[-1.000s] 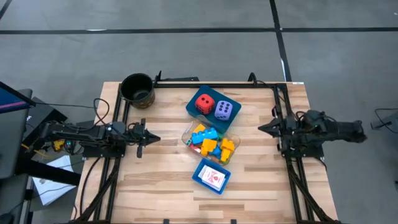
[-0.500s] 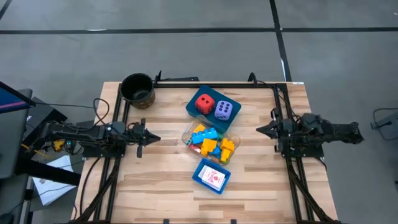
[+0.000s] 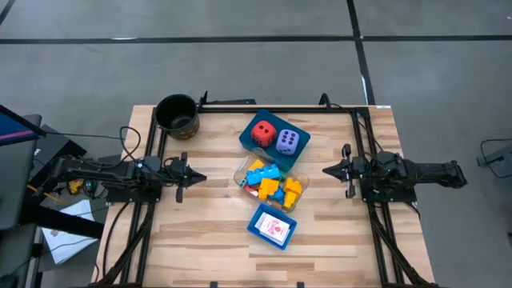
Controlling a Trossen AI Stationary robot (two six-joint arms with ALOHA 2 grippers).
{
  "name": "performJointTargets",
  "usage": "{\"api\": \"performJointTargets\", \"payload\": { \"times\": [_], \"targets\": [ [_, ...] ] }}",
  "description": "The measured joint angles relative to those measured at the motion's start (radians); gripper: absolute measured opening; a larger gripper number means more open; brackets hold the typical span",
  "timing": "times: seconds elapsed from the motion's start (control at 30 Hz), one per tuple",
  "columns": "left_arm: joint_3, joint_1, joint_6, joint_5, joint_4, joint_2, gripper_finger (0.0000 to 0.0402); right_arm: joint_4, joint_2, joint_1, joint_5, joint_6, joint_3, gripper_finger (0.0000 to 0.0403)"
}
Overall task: Pick & Place Toys
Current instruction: Return to Home Position
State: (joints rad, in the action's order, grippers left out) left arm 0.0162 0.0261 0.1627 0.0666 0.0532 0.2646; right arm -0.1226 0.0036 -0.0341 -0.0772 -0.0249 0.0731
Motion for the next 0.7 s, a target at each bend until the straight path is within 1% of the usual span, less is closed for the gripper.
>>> {"api": "performJointTargets", "payload": {
  "times": [0.13, 0.27, 0.4, 0.63, 0.7],
  "targets": [
    [0.0, 0.0, 0.0, 0.0, 0.0, 0.0, 0.0011, -0.006, 0.0, 0.002, 0.022, 0.003, 0.0, 0.0],
    [0.0, 0.0, 0.0, 0.0, 0.0, 0.0, 0.0011, 0.032, 0.001, 0.002, 0.056, -0.028, -0.025, 0.0],
    [0.0, 0.0, 0.0, -0.001, 0.004, 0.0, 0.0011, 0.126, 0.001, 0.005, 0.061, -0.054, -0.061, 0.0],
    [0.0, 0.0, 0.0, 0.0, 0.019, 0.0, 0.0011, 0.13, 0.005, 0.005, 0.061, -0.051, -0.061, 0.0],
    [0.0, 0.0, 0.0, 0.0, 0.019, 0.0, 0.0011, 0.129, 0.009, 0.004, 0.062, -0.027, -0.062, 0.0]
  ]
}}
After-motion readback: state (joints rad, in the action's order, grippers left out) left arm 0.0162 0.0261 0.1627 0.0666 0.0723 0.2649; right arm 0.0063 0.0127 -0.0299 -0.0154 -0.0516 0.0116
